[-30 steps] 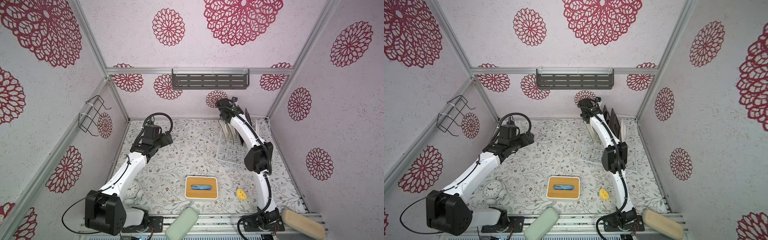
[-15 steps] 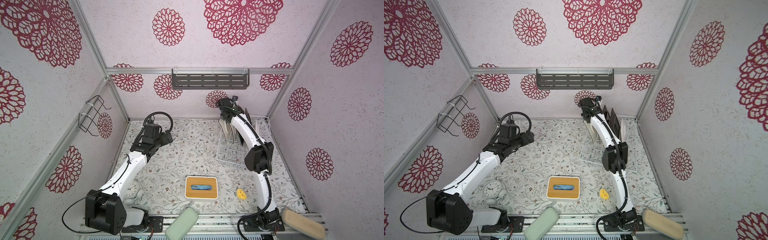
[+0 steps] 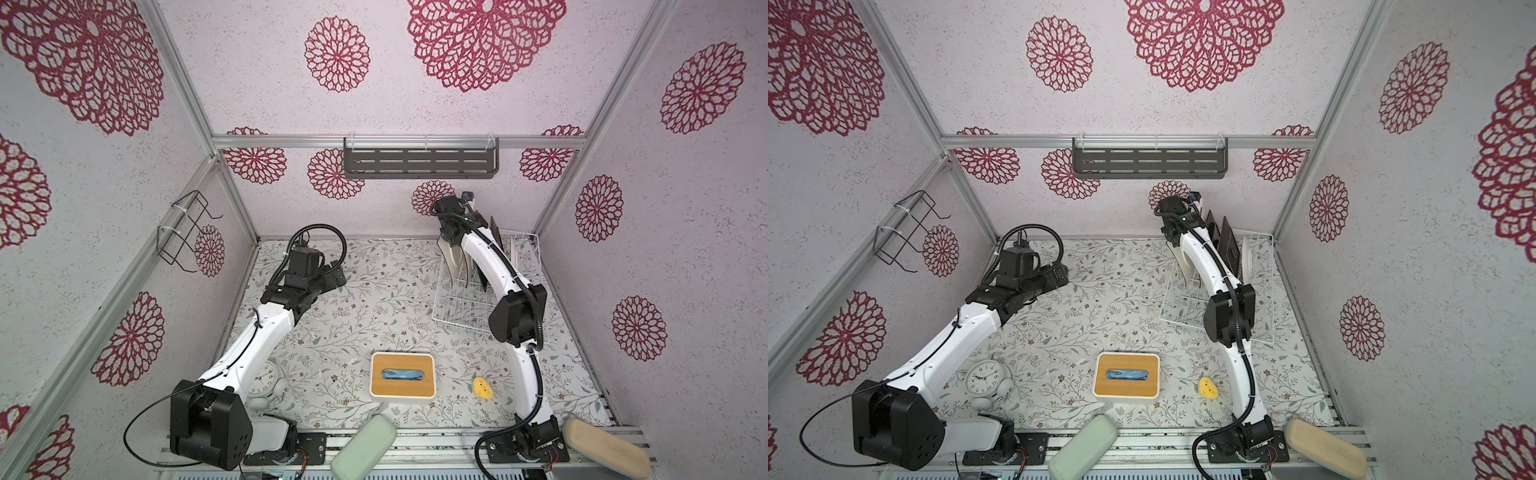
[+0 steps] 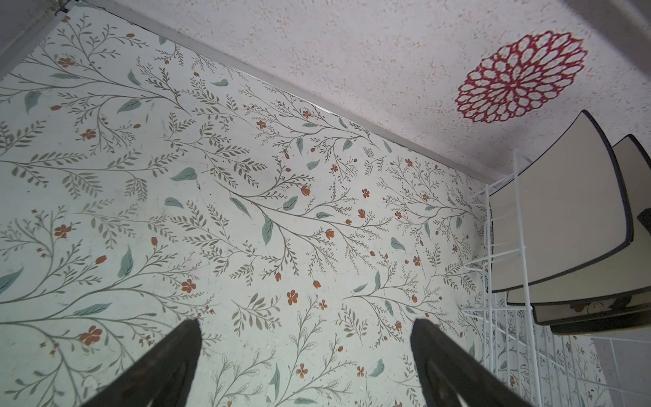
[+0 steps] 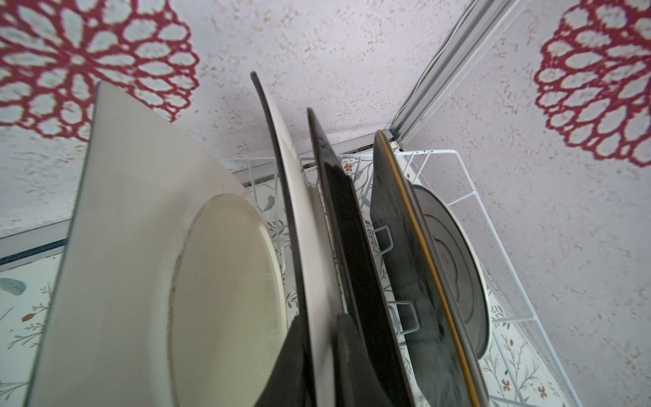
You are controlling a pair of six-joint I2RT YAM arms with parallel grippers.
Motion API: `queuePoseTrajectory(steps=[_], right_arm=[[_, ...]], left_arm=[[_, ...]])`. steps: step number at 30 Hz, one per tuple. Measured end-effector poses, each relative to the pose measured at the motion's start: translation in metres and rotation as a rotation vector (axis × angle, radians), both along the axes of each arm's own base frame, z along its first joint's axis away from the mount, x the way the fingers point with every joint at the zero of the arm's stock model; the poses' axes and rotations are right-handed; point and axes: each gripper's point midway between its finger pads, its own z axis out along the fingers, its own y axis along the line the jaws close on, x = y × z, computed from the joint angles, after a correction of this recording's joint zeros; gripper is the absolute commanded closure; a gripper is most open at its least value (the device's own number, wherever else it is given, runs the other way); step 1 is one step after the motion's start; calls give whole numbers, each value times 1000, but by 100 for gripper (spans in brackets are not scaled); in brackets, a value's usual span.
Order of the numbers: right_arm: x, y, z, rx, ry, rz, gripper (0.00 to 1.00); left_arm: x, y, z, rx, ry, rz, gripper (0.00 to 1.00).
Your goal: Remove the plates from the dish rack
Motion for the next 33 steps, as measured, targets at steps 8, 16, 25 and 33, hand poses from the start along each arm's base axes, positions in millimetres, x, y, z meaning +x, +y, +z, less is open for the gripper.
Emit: queuePoseTrajectory(steps=[8, 16, 25, 33], right_arm=[[-2, -1, 1, -38, 13, 4, 100], [-6, 1, 3, -110, 28, 10, 100], [-8, 2, 4, -169, 53, 30, 100], [-10, 7, 6, -221, 71, 54, 100]], left_arm=[[-1, 1, 4, 0, -11, 2, 3], [-2, 1, 4, 1, -13, 4, 3], [-3, 2, 2, 2, -10, 4, 3], [-2, 0, 2, -6, -13, -3, 3]])
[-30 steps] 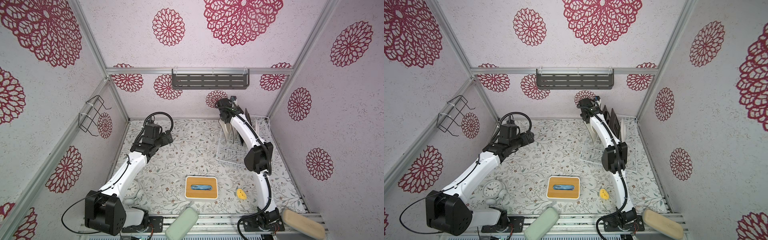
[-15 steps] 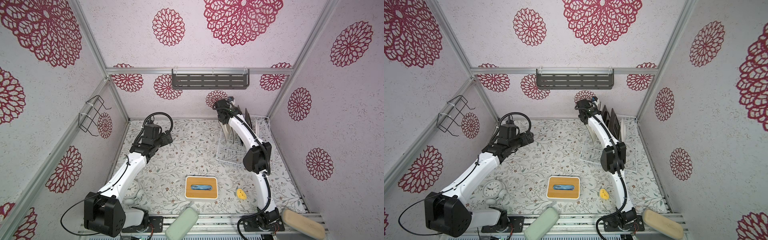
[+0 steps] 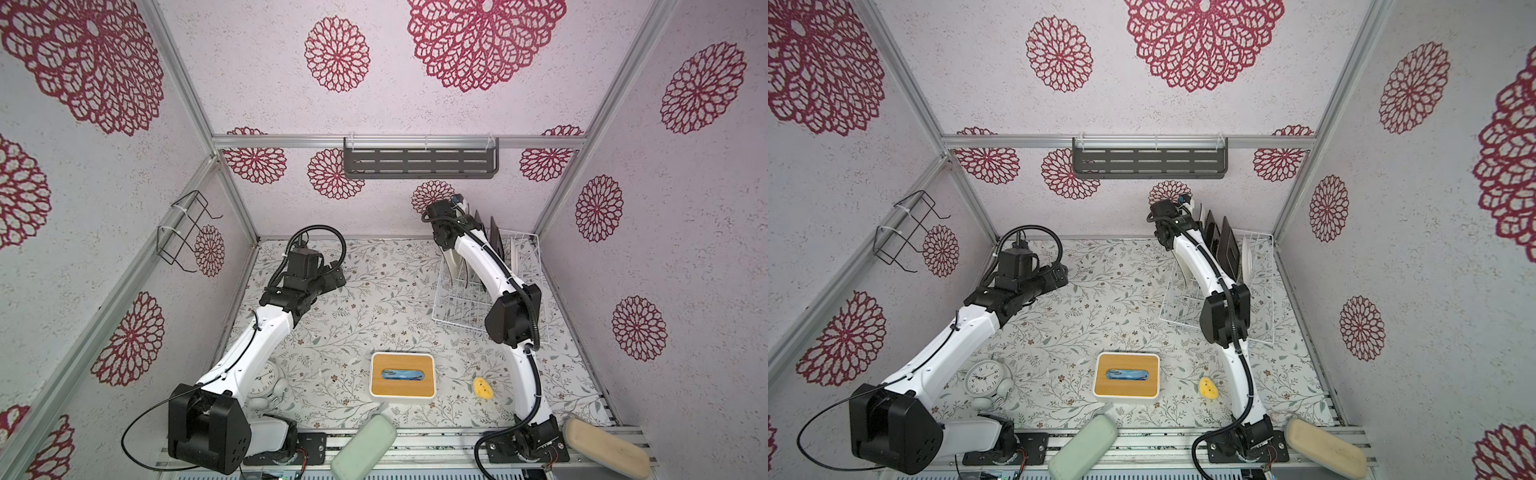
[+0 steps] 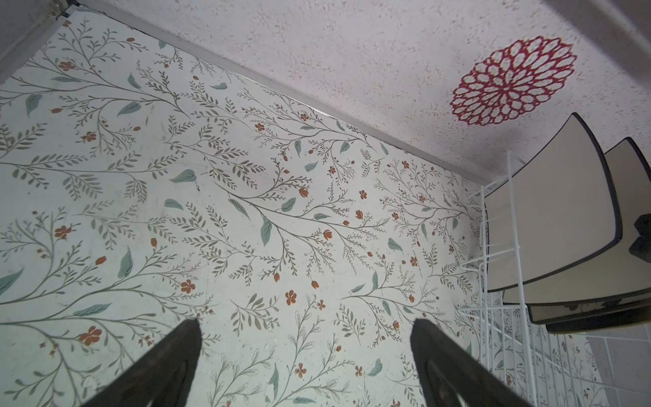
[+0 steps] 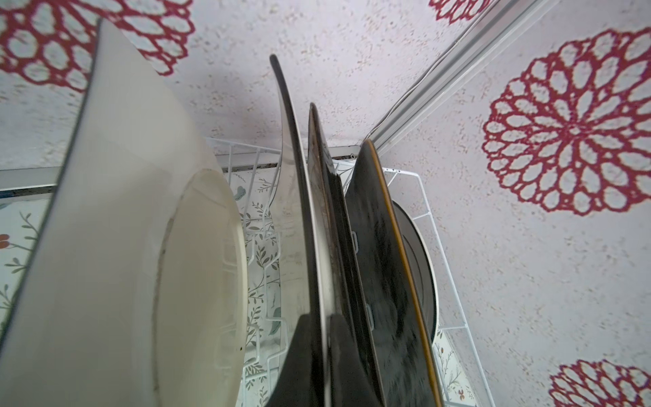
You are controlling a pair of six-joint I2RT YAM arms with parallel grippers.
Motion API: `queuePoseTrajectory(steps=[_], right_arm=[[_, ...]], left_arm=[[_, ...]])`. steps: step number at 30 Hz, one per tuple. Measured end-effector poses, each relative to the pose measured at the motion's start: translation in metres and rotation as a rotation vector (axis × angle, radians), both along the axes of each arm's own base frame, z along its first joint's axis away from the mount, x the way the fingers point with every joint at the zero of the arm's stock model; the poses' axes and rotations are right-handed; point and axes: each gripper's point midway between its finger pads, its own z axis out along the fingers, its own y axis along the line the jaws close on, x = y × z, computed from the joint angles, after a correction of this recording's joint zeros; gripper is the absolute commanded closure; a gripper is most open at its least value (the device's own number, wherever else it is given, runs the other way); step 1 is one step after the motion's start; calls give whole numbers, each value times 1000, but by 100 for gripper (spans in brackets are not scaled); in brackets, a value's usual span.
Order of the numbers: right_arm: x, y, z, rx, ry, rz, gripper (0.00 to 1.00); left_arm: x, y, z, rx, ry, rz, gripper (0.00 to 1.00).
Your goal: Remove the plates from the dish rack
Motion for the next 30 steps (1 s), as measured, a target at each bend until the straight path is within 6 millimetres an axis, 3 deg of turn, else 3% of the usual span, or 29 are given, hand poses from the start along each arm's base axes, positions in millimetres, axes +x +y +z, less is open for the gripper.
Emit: queuePoseTrajectory(steps=[9, 30], right_arm=[[0, 0, 1, -16, 9, 8, 100], [0, 7, 9, -58, -18, 15, 100]], left_arm=[[-3, -1, -8, -5, 16, -2, 3], [-5, 0, -2, -7, 1, -1, 3]])
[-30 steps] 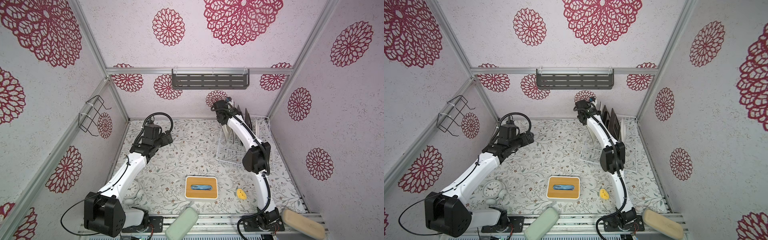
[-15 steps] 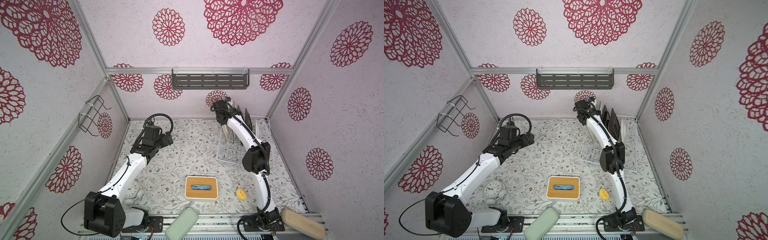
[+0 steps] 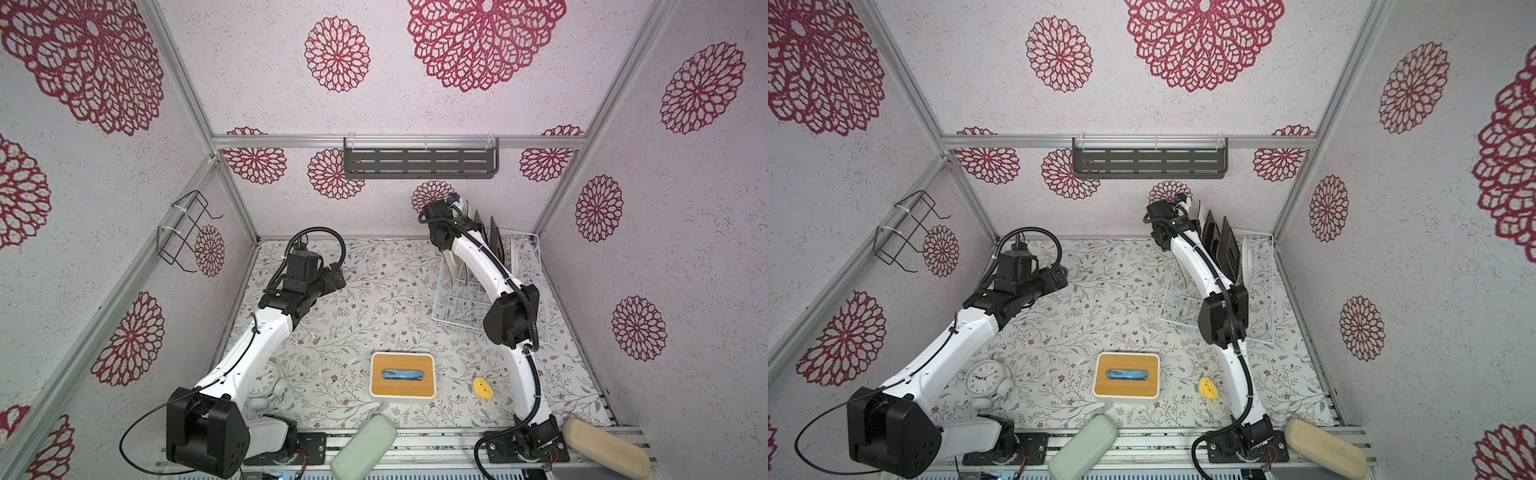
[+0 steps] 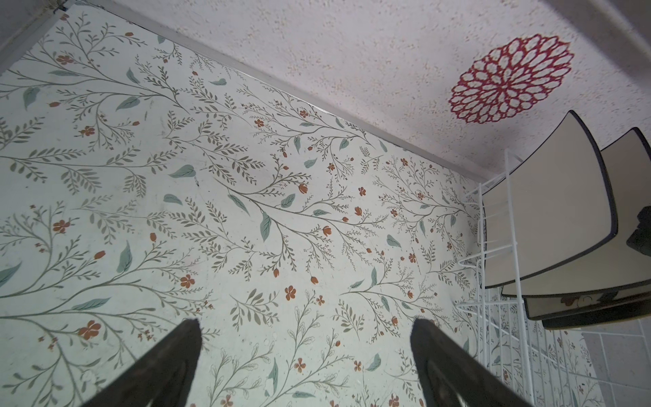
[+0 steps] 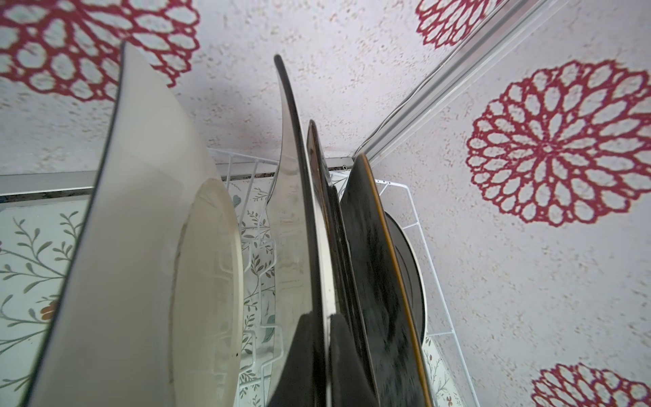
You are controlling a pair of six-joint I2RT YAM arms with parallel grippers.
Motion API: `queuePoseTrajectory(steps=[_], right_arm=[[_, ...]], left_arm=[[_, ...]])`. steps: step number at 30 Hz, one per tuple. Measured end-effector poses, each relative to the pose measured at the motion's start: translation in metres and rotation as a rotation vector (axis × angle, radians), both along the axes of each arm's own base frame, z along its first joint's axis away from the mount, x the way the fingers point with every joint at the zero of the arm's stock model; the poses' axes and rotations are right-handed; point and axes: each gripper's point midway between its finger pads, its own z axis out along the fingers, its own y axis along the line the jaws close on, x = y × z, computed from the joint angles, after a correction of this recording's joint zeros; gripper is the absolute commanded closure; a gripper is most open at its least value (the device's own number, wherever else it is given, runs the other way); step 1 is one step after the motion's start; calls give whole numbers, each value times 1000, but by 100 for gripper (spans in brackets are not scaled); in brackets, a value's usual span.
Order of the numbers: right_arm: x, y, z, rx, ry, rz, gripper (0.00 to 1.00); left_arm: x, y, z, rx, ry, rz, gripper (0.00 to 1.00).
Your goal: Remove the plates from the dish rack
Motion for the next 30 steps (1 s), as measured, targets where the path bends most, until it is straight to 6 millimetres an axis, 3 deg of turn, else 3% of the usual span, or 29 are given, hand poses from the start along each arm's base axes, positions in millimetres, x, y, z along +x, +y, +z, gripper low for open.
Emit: queuePoseTrajectory(steps=[13, 30], right_arm=[[-4, 12, 6, -52, 9, 31, 100], [-12, 18, 38, -76, -48, 42, 100]], left_arm=[[-1, -1, -1, 0, 3, -6, 3], [-6, 1, 4, -2, -7, -5, 3]])
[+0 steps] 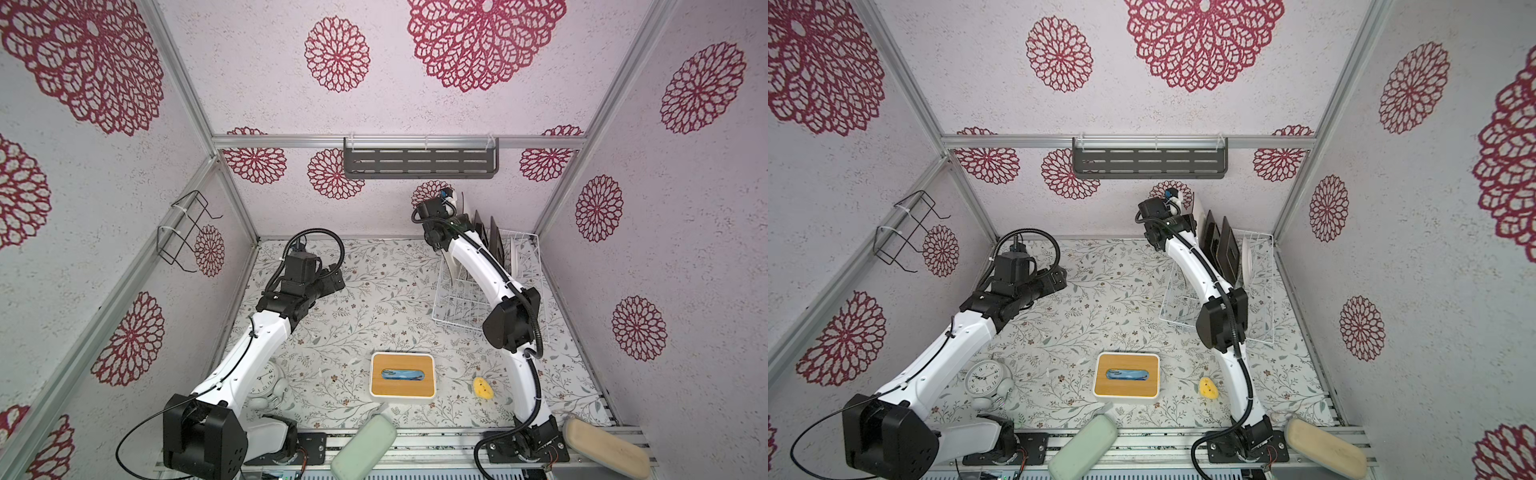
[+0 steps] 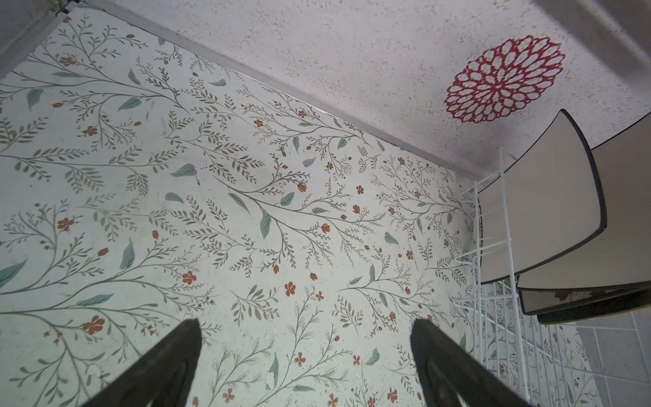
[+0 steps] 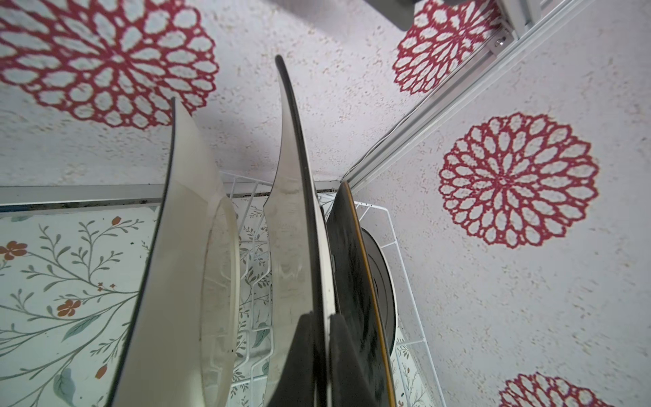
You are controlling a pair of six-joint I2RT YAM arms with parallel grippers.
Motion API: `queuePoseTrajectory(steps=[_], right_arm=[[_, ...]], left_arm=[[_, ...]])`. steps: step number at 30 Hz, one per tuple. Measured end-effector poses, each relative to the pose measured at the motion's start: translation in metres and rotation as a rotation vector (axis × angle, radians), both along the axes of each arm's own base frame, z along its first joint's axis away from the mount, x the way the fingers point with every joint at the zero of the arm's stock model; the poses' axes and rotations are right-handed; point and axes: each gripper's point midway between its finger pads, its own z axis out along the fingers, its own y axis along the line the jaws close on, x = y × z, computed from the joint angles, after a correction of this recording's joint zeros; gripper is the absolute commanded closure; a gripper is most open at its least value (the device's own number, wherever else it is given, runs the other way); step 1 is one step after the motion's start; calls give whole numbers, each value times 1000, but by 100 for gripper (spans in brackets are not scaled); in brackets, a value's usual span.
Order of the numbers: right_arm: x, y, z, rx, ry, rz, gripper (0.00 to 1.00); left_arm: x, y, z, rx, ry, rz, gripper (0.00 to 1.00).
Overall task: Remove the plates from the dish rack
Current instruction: 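Lift the cream plate up out of the rack with the right gripper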
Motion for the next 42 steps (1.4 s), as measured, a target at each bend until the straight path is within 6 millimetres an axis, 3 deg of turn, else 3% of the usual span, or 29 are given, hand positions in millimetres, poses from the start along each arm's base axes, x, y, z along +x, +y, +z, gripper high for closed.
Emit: queuePoseTrajectory(steps=[13, 27, 42], right_arm=[[-6, 31, 24, -25, -48, 74, 100], [-12, 39, 41, -92, -59, 90, 100], [-42, 42, 93, -50, -139, 120, 100]], left_arm=[[-6, 2, 4, 0, -9, 3, 3], [-7, 3, 4, -1, -9, 8, 3], [-18, 5, 8, -27, -19, 22, 3]])
